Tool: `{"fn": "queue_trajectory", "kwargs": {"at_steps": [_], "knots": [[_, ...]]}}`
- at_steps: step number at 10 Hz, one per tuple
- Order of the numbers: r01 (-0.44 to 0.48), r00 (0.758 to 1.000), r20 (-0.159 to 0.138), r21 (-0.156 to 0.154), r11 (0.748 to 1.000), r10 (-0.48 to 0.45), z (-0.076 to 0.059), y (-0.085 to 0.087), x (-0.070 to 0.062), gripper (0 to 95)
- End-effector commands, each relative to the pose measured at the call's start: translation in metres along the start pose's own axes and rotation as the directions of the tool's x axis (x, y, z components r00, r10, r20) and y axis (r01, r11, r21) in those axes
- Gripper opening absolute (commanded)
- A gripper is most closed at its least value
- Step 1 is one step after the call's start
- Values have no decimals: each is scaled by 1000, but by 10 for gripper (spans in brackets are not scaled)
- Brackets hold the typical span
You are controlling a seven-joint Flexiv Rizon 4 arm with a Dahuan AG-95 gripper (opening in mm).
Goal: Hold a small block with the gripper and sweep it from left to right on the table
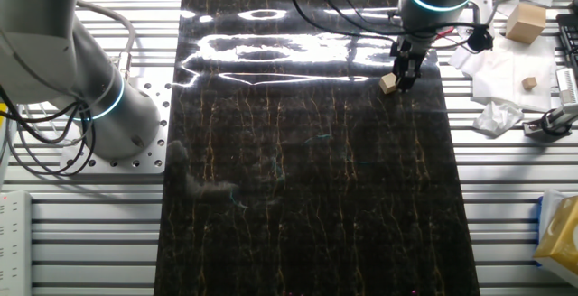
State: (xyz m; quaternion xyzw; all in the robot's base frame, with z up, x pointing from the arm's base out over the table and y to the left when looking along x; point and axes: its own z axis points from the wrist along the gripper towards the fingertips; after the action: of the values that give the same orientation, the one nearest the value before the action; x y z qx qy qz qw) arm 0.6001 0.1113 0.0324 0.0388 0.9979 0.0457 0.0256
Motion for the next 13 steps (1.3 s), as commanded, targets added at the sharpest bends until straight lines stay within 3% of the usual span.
{"fn": "queue_trajectory", "kwargs": {"at_steps": [1,2,8,9,13], "knots": [[18,1000,19,37,999,-18,0,-1,-1,570],[24,999,25,43,999,-26,0,-1,-1,380],[95,995,30,50,994,-97,0,-1,-1,380],[117,993,27,47,992,-118,0,-1,-1,570],[170,985,26,44,984,-171,0,-1,-1,570]]}}
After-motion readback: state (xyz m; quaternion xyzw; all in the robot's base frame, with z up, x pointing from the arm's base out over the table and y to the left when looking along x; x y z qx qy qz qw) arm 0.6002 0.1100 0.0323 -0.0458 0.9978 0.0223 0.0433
